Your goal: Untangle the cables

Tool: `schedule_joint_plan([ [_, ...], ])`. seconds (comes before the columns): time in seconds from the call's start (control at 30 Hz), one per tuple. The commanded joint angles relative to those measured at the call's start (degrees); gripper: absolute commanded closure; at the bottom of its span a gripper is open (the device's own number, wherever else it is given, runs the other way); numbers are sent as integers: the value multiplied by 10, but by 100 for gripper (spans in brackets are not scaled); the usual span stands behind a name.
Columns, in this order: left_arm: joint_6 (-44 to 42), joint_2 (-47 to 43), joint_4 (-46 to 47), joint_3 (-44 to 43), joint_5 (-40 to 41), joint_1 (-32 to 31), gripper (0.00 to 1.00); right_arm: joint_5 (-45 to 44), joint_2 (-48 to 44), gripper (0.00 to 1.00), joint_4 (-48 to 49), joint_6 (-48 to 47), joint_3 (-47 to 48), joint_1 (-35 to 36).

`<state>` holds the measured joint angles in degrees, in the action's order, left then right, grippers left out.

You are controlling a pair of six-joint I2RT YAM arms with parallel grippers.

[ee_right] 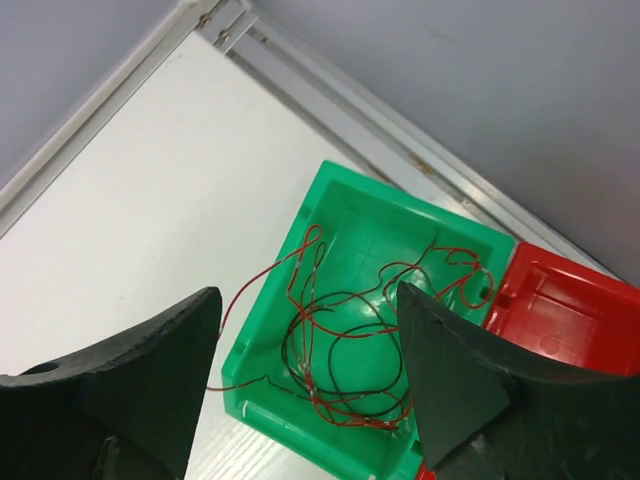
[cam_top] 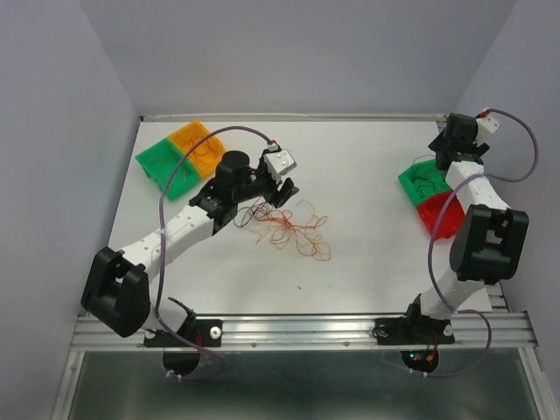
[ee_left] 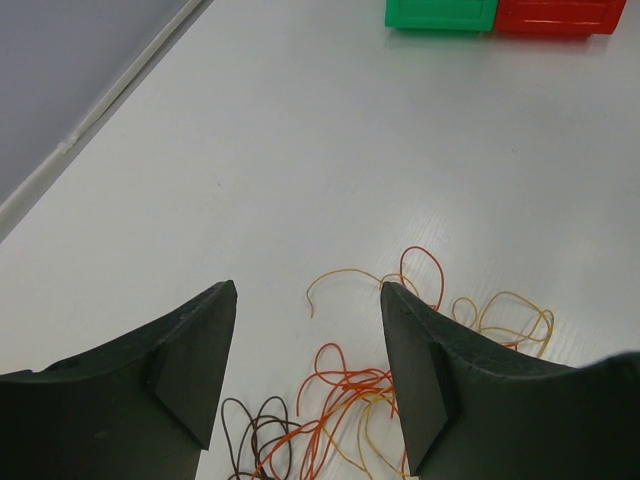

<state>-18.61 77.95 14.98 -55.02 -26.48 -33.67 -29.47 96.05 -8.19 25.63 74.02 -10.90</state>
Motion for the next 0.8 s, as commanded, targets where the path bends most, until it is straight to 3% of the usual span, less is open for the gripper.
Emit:
schedule_joint_plan([
  [0.0,-6,0,12,-27,-1,0,30,111,22,22,24,-11,22,4],
  [0.1,-6,-2,12,-26,0,1,30,123,53,17,25,-20,38,17],
  [0.37,-6,-3,12,-26,-3,1,29,95,95,16,25,-30,57,32],
  [0.43,-7,-3,12,-26,-4,1,29,91,104,21,24,-30,60,32],
  [0.57,-7,-5,11,-25,-5,1,29,58,88,43,20,-24,47,33],
  [0.77,-7,-6,11,-25,-7,1,29,22,46,43,21,-13,18,33],
])
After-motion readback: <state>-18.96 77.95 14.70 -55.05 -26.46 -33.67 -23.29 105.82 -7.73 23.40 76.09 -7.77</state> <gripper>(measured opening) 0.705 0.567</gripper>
